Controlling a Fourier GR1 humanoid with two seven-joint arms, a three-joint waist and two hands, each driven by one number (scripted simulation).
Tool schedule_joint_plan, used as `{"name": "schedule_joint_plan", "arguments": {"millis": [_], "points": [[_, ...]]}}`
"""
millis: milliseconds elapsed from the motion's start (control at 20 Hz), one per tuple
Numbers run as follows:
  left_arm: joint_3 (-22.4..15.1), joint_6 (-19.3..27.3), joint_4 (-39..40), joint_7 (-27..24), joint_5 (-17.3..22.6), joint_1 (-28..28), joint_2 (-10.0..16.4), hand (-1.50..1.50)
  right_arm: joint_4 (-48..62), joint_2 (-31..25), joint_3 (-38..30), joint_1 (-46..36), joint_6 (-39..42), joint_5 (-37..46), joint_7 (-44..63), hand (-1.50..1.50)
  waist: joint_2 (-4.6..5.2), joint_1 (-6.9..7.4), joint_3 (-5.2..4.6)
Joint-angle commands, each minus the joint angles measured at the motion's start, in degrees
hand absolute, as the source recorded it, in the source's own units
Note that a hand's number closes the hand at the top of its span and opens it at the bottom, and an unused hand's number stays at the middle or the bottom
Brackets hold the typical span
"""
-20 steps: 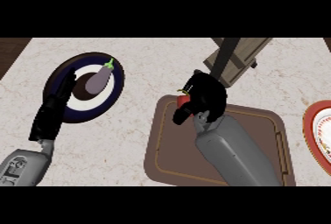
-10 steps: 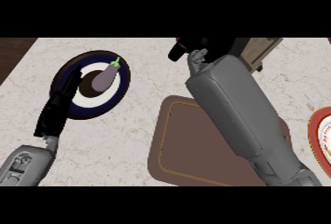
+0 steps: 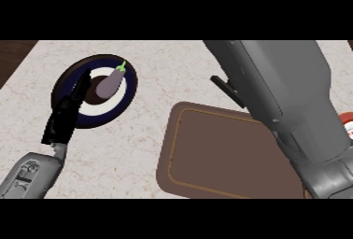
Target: Pick the bell pepper from the tray and place it in the tiered basket
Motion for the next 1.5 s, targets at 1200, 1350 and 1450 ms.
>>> {"name": "schedule_joint_plan", "arguments": {"millis": [1200, 1350, 1450], "points": [[2.3, 1.1, -1.0, 0.1, -0.7, 2.8, 0.3, 0.00, 40.8, -10.8, -10.5, -22.7, 10.5, 14.0, 3.1, 1.50, 0.05, -3.21, 0.51], [2.2, 0.7, -1.0, -0.1, -0.4, 2.4, -0.7, 0.00, 42.0, -12.2, -12.0, -23.9, 11.9, 13.0, 0.0, 1.50, -0.06, -3.83, 0.55], [2.2, 1.5, -0.3, -0.2, -1.3, 3.1, -1.0, 0.00, 42.2, -10.8, -12.9, -24.5, 12.4, 12.1, -0.4, 1.50, -0.24, -4.33, 0.58]]}}
